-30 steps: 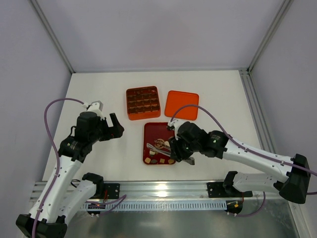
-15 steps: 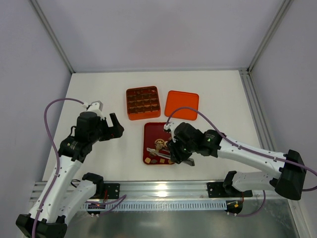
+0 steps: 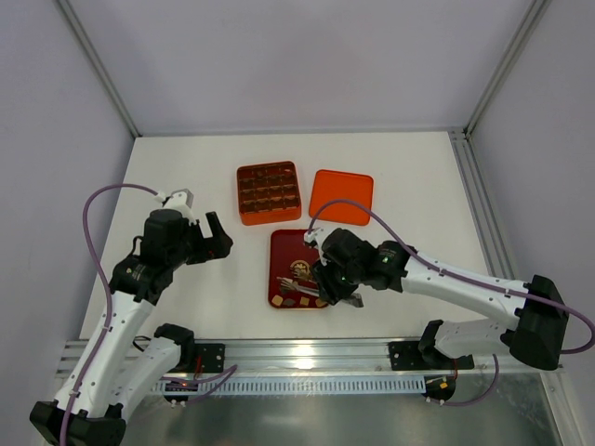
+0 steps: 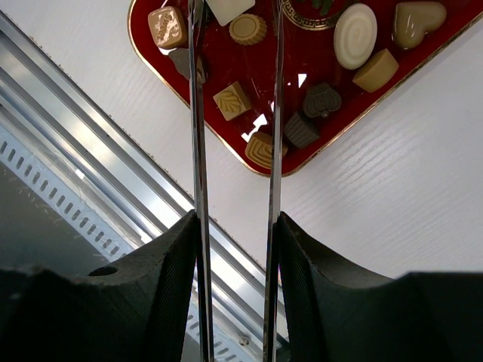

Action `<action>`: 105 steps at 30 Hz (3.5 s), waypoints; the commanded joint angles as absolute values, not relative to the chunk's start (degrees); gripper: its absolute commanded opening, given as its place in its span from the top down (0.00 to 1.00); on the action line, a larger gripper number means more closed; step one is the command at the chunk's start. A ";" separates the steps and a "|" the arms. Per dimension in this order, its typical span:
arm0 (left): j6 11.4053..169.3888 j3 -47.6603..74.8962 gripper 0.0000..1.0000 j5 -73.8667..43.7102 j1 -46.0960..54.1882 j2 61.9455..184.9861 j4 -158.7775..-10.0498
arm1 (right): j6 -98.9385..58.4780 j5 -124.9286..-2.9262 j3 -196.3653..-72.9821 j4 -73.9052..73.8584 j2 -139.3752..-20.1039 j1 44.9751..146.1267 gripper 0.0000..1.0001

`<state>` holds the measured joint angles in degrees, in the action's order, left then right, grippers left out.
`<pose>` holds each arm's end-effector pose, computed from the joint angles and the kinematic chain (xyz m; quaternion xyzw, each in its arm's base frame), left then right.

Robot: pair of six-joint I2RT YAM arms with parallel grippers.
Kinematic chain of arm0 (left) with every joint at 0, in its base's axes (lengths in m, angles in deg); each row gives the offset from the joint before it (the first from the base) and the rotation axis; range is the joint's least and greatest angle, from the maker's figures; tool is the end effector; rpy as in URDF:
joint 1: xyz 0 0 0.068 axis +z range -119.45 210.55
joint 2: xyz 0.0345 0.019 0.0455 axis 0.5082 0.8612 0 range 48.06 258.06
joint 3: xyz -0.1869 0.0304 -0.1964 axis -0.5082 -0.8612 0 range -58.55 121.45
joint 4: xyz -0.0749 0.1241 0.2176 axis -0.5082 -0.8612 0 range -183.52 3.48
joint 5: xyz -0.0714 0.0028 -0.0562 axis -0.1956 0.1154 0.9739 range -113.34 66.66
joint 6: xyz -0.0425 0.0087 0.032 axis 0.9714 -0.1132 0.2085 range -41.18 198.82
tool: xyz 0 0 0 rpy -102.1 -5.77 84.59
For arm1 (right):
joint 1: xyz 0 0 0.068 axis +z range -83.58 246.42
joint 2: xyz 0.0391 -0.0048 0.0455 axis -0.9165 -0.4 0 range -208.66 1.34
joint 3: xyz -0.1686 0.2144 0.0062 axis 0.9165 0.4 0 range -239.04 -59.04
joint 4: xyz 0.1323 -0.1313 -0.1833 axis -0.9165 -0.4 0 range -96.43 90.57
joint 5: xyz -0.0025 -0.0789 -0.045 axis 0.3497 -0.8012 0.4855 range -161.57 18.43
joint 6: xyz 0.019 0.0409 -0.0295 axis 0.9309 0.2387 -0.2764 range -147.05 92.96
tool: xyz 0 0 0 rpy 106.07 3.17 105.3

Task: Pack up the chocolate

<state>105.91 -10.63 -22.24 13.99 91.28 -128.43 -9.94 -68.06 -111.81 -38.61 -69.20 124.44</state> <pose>0.1476 -0.0446 0.3078 -0.0780 0.8923 -0.1732 0.4095 0.1271 0.2077 0.2531 -0.3431 0.8948 0.1966 0.2075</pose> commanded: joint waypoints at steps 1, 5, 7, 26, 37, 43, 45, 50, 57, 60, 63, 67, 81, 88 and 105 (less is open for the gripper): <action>106.50 -10.48 0.00 -22.90 13.67 90.77 -127.47 | -9.73 -70.51 -114.85 -38.71 -69.50 124.70 0.54; 106.59 -10.65 0.00 -22.90 13.76 90.69 -127.39 | -9.56 -70.95 -115.55 -38.63 -70.37 124.78 0.56; 106.59 -10.56 0.00 -22.81 13.67 90.69 -127.39 | -9.55 -71.04 -115.82 -38.72 -70.73 124.70 0.57; 106.50 -10.56 0.00 -22.81 13.76 90.86 -127.39 | -9.38 -71.22 -116.43 -39.86 -71.78 124.61 0.53; 106.50 -10.56 0.00 -22.81 13.76 90.95 -127.47 | -9.64 -70.43 -116.96 -39.42 -72.75 124.70 0.55; 106.50 -10.56 0.00 -22.81 13.67 90.86 -127.39 | -9.73 -70.16 -117.22 -39.68 -73.37 124.70 0.58; 106.50 -10.56 0.00 -22.81 13.76 90.86 -127.39 | -9.64 -70.25 -117.40 -39.94 -73.28 124.70 0.59; 106.42 -10.56 0.00 -22.90 13.76 90.95 -127.47 | -9.47 -71.30 -118.71 -40.47 -72.75 124.70 0.61; 106.50 -10.56 0.00 -22.81 13.67 90.77 -127.47 | -9.20 -74.38 -121.53 -40.65 -73.36 124.70 0.62; 106.59 -10.56 0.00 -22.81 13.67 90.69 -127.39 | -9.38 -74.91 -122.93 -40.74 -73.98 124.61 0.61; 106.50 -10.56 0.00 -22.81 13.67 90.69 -127.39 | -9.73 -75.17 -124.60 -40.82 -74.68 124.26 0.61; 106.50 -10.56 0.00 -22.81 13.67 90.60 -127.39 | -10.61 -75.26 -128.02 -40.65 -75.74 122.77 0.62; 106.42 -10.56 0.00 -22.90 13.67 90.60 -127.30 | -14.12 -73.15 -151.13 -38.01 -92.78 112.48 0.61; 106.42 -10.56 0.00 -22.81 13.67 90.51 -127.21 | -14.13 -73.94 -166.41 -37.31 -105.52 111.42 0.62; 106.33 -10.65 0.00 -22.55 13.58 90.42 -127.12 | -12.28 -74.47 -171.72 -31.69 -117.66 111.42 0.61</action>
<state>105.89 -10.63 -22.24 13.77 91.24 -128.45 -12.94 -73.70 -169.41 -36.09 -118.58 111.46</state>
